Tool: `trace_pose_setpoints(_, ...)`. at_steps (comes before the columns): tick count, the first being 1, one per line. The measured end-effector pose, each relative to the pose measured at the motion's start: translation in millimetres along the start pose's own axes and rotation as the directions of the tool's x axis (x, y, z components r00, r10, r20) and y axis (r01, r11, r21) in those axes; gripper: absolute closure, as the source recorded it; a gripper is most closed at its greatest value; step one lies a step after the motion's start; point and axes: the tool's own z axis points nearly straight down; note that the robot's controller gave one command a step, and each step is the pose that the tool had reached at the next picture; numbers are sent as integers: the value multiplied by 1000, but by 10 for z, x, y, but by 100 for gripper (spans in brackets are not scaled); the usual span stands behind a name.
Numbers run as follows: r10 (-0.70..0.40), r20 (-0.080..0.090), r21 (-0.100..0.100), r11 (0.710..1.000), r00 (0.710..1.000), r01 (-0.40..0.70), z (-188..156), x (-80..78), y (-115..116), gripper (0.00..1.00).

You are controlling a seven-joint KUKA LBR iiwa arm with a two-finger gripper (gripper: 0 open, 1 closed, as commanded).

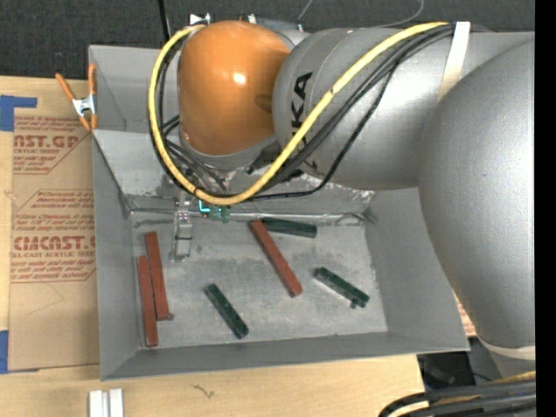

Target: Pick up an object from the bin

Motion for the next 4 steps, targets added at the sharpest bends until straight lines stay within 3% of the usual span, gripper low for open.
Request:
trace_pose_setpoints(1,-638,2,2,770,770,638,1585,-17,19,0)
trace_pose_setpoints(2,-861,25,18,509,509,861,1210,23,118,0)
trace_pose_setpoints(3,-923,6,7,384,384,923,1258,-177,101,0)
trace_pose_setpoints(4,-974,2,11,225,225,974,1542,-176,96,0)
